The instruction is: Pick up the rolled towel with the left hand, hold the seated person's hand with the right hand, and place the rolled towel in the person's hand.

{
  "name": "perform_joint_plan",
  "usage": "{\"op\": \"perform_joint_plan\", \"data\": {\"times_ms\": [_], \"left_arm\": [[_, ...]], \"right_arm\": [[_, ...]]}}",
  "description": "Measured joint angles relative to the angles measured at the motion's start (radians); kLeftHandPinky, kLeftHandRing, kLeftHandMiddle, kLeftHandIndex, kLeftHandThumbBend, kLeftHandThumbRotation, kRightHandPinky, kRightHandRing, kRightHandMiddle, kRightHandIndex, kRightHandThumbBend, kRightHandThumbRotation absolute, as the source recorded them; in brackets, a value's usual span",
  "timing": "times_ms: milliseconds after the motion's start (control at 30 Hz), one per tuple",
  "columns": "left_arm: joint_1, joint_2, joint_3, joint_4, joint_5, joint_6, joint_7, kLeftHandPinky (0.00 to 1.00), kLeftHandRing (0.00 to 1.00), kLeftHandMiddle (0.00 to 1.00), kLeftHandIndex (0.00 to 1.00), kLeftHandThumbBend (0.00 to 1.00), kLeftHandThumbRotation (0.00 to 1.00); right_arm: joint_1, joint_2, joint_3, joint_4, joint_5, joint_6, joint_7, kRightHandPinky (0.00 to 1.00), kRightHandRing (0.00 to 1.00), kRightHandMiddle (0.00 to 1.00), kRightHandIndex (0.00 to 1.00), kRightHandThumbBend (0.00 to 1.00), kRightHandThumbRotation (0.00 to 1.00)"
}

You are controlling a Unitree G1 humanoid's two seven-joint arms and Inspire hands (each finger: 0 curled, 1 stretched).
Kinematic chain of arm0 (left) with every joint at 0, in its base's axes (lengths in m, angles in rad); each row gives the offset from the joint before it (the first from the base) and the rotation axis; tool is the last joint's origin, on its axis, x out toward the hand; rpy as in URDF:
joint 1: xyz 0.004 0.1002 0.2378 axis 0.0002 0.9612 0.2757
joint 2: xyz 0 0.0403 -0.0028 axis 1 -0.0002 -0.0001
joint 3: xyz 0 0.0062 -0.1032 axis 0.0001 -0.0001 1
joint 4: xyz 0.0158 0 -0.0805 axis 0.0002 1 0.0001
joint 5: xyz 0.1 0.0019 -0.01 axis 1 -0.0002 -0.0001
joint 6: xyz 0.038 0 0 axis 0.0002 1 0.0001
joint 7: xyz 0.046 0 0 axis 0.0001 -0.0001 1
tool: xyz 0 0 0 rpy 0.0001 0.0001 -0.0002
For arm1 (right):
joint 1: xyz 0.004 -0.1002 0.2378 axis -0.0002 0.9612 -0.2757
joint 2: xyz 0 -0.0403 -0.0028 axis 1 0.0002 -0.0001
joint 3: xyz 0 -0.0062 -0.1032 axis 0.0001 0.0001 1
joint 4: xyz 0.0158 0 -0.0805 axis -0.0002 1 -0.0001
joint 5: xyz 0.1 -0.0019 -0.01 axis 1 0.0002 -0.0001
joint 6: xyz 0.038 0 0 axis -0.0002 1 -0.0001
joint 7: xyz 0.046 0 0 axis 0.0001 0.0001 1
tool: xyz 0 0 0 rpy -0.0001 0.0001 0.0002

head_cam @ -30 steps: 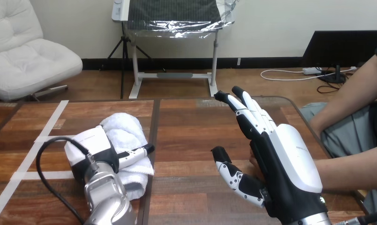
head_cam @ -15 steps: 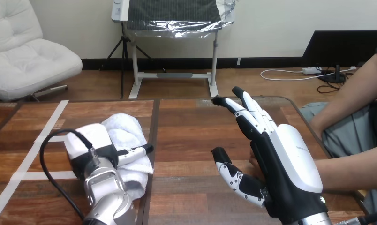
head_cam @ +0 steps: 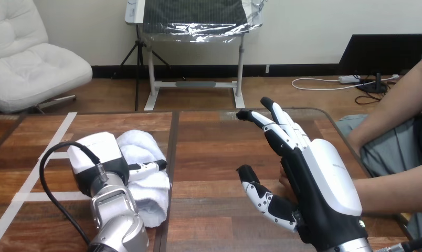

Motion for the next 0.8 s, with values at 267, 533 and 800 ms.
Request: {"op": "perform_joint_plan", "data": {"times_ms": [267,533,800], "left_arm": [[0.025,-0.001,0.028,-0.02,-0.044,-0.068,0.089,0.13,0.19,0.3,0.54,0.69,0.36],[0.063,-0.01,0.062,-0.026,-0.1,-0.159,0.22,0.1,0.17,0.26,0.48,0.67,0.17],[0.121,-0.017,0.1,-0.025,-0.171,-0.321,0.368,0.1,0.16,0.24,0.46,0.65,0.04]], "right_arm": [[0.0,-0.001,-0.004,0.0,0.0,0.0,0.001,1.0,1.0,1.0,0.84,0.3,0.0],[0.0,-0.003,-0.007,0.0,0.0,0.0,0.001,1.0,1.0,0.99,0.83,0.31,0.0],[0.0,-0.004,-0.008,0.0,0.001,0.0,0.001,1.0,1.0,0.97,0.82,0.3,0.0]]}}
